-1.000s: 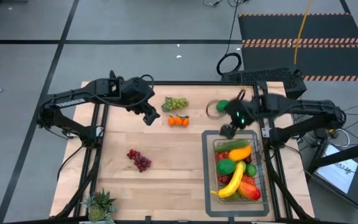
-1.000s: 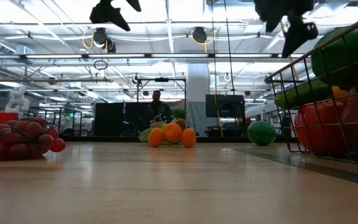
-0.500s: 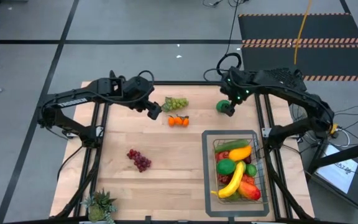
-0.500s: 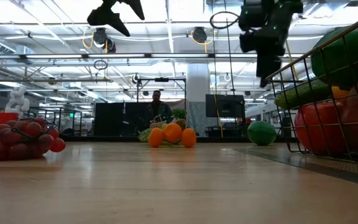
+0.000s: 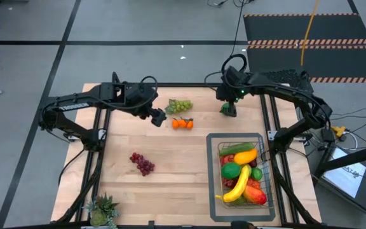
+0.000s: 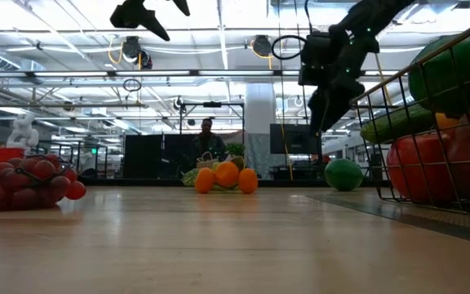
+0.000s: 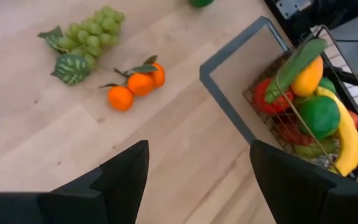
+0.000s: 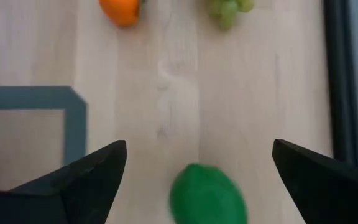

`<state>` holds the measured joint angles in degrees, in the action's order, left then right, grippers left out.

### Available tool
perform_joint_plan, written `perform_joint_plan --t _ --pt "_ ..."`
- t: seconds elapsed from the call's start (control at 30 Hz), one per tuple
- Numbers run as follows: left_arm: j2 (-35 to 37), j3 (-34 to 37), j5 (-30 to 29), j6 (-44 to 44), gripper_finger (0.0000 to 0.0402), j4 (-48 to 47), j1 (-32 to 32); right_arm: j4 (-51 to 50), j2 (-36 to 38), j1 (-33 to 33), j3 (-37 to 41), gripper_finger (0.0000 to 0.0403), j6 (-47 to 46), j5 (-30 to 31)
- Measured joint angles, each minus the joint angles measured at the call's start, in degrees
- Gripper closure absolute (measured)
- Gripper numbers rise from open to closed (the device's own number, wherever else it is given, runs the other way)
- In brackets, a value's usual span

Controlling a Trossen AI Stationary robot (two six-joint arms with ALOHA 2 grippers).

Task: Build produce basket
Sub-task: Put the green lime into the wire basket

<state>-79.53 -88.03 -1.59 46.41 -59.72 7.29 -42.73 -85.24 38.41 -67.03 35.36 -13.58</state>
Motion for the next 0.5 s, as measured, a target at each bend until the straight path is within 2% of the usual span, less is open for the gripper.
perform_joint_plan --t 0.23,0.5 --pt "0.0 0.0 -0.8 0.4 0.0126 0.0 -2.3 2.9 0.0 1.0 6.6 0.0003 2.0 0.2" --pt "0.0 0.0 -1.5 0.4 0.0126 0.0 -2.6 9.9 0.0 1.1 13.9 0.0003 9.4 9.5"
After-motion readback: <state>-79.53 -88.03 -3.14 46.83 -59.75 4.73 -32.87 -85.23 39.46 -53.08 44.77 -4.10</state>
